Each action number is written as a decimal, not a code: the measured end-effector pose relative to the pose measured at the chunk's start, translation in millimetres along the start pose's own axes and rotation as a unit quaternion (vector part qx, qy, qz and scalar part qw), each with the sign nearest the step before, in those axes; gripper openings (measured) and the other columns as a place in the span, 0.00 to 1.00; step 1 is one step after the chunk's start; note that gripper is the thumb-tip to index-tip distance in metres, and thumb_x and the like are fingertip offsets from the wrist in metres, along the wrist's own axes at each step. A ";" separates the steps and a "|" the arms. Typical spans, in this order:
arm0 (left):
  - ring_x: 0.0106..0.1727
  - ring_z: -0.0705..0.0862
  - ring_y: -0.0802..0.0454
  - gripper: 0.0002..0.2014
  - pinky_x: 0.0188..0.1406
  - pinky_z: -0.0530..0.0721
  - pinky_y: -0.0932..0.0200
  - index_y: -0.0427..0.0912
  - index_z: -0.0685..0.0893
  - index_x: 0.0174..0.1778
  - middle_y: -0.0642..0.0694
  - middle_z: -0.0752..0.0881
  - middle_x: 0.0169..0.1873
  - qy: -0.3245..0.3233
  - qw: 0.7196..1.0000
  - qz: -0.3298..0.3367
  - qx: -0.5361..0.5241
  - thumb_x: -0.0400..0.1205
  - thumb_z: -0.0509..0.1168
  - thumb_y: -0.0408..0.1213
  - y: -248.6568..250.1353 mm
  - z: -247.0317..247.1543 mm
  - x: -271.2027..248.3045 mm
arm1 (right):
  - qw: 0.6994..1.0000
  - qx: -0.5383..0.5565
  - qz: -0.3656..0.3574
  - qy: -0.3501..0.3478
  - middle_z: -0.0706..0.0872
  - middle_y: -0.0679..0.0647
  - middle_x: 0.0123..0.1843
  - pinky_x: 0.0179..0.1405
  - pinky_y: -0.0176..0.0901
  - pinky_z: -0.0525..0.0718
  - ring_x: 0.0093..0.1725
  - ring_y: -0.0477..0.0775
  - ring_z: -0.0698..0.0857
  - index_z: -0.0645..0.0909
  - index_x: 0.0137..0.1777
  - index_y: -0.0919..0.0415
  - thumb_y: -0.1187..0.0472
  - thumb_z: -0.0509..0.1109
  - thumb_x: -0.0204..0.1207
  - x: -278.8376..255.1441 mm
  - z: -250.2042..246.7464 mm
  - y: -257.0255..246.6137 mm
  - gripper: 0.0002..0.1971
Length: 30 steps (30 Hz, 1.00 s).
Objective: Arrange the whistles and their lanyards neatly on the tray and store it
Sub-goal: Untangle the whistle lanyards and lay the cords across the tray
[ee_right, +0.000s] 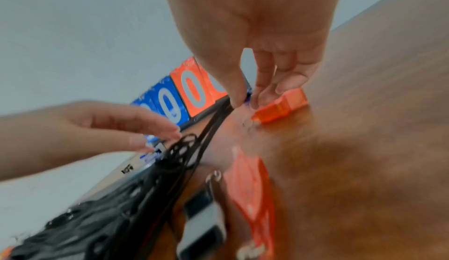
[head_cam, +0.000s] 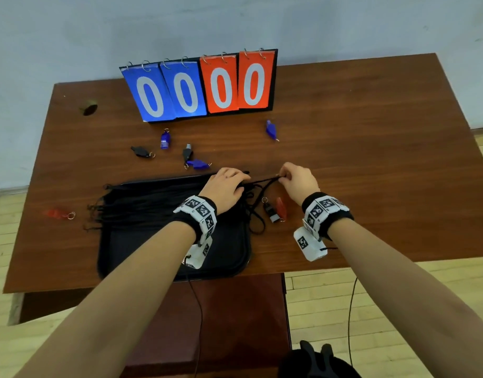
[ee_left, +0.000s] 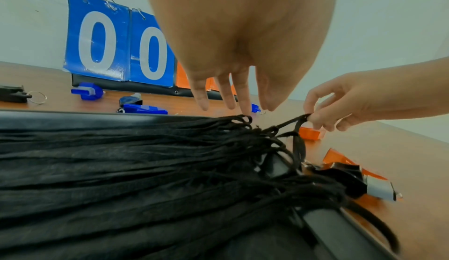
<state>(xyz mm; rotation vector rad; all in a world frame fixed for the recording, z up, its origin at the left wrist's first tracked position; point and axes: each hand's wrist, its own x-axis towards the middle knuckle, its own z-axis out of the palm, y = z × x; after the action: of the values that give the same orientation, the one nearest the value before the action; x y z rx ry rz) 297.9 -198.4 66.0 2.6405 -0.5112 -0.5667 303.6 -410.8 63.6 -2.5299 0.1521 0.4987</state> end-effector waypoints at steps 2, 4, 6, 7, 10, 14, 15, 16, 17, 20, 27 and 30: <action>0.75 0.64 0.48 0.18 0.73 0.67 0.45 0.48 0.74 0.72 0.49 0.74 0.71 0.005 1.000 -0.008 -0.012 0.85 0.57 0.38 4.7 -3.0 3.1 | 0.998 0.045 0.005 0.031 0.85 0.58 0.45 0.43 0.52 0.86 0.43 0.62 0.85 0.75 0.49 0.50 0.59 0.63 0.80 -4.2 -12.6 1.8 0.02; 0.74 0.66 0.48 0.18 0.73 0.68 0.45 0.48 0.75 0.71 0.48 0.76 0.70 0.021 0.999 -0.012 -0.030 0.84 0.58 0.37 11.6 -8.3 5.8 | 0.996 0.077 0.008 0.041 0.84 0.60 0.45 0.44 0.53 0.86 0.44 0.61 0.84 0.71 0.46 0.46 0.58 0.61 0.81 -8.3 -24.3 0.9 0.05; 0.74 0.67 0.47 0.18 0.74 0.67 0.49 0.46 0.76 0.71 0.46 0.77 0.69 0.038 0.998 -0.014 -0.056 0.84 0.58 0.36 19.9 -15.5 7.3 | 0.993 0.100 0.011 0.059 0.83 0.60 0.47 0.44 0.48 0.82 0.47 0.57 0.80 0.72 0.46 0.47 0.59 0.60 0.82 -13.1 -36.5 -2.1 0.05; 0.74 0.67 0.47 0.18 0.74 0.66 0.51 0.46 0.76 0.71 0.46 0.76 0.70 0.044 0.997 -0.017 -0.069 0.84 0.58 0.36 23.9 -19.7 7.6 | 0.990 0.115 0.007 0.078 0.83 0.59 0.47 0.43 0.47 0.81 0.47 0.56 0.79 0.73 0.47 0.49 0.59 0.61 0.82 -16.0 -43.7 -4.6 0.04; 0.75 0.67 0.47 0.18 0.75 0.65 0.52 0.47 0.75 0.72 0.45 0.76 0.71 0.053 0.994 -0.026 -0.098 0.85 0.58 0.37 34.8 -33.3 7.3 | 0.980 0.158 -0.028 0.121 0.86 0.54 0.45 0.44 0.49 0.85 0.45 0.55 0.83 0.76 0.50 0.53 0.61 0.61 0.81 -25.3 -63.6 -10.6 0.03; 0.71 0.74 0.50 0.19 0.72 0.70 0.55 0.47 0.75 0.72 0.48 0.80 0.68 0.075 0.988 -0.001 -0.138 0.85 0.58 0.38 56.5 -53.9 3.3 | 0.967 0.204 -0.087 0.122 0.89 0.55 0.51 0.44 0.45 0.84 0.45 0.52 0.87 0.78 0.51 0.53 0.57 0.62 0.81 -44.5 -84.6 -25.1 0.04; 0.70 0.76 0.51 0.19 0.71 0.71 0.55 0.47 0.75 0.72 0.49 0.81 0.66 0.078 0.985 0.006 -0.153 0.85 0.58 0.38 63.3 -60.8 0.8 | 0.963 0.219 -0.096 0.126 0.89 0.54 0.53 0.48 0.43 0.84 0.50 0.50 0.86 0.78 0.50 0.53 0.55 0.64 0.81 -50.4 -89.3 -30.1 0.04; 0.68 0.77 0.53 0.19 0.70 0.72 0.56 0.48 0.74 0.72 0.50 0.82 0.65 0.078 0.983 0.012 -0.166 0.85 0.58 0.38 69.7 -67.3 -1.7 | 0.959 0.230 -0.102 0.131 0.88 0.53 0.53 0.53 0.41 0.82 0.54 0.48 0.85 0.79 0.50 0.53 0.55 0.66 0.80 -54.6 -92.4 -33.8 0.04; 0.67 0.78 0.54 0.18 0.68 0.73 0.58 0.49 0.74 0.72 0.51 0.83 0.64 0.077 0.982 0.019 -0.173 0.85 0.58 0.39 75.8 -74.3 -4.7 | 0.954 0.241 -0.110 0.137 0.88 0.52 0.52 0.57 0.40 0.81 0.56 0.47 0.85 0.79 0.49 0.53 0.56 0.67 0.79 -59.6 -96.1 -38.8 0.03; 0.66 0.79 0.55 0.18 0.64 0.74 0.61 0.49 0.75 0.72 0.52 0.83 0.64 0.083 0.978 0.034 -0.187 0.86 0.57 0.41 91.0 -95.3 -12.5 | 0.936 0.287 -0.129 0.157 0.90 0.51 0.46 0.60 0.41 0.80 0.55 0.46 0.86 0.78 0.48 0.55 0.62 0.66 0.79 -70.7 -109.5 -55.8 0.02; 0.55 0.83 0.55 0.17 0.64 0.79 0.55 0.45 0.77 0.70 0.49 0.86 0.53 0.128 0.943 0.051 -0.303 0.87 0.55 0.42 110.2 -147.5 -37.3 | 0.940 0.282 -0.185 0.059 0.86 0.57 0.37 0.44 0.32 0.84 0.36 0.53 0.87 0.58 0.78 0.55 0.70 0.60 0.80 -105.8 -141.9 -102.0 0.28; 0.50 0.85 0.56 0.18 0.55 0.83 0.60 0.42 0.79 0.68 0.50 0.87 0.47 0.119 0.934 0.058 -0.331 0.87 0.55 0.44 109.3 -163.1 -54.0 | 0.949 0.255 -0.184 0.034 0.85 0.60 0.38 0.40 0.45 0.84 0.29 0.53 0.81 0.54 0.80 0.56 0.69 0.61 0.80 -118.8 -142.2 -120.1 0.31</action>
<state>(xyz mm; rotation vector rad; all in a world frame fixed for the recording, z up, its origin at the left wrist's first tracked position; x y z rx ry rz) 296.7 -221.3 268.3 1.9807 -0.3217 -0.3004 264.1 -386.0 279.5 -2.0015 -0.1504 0.1873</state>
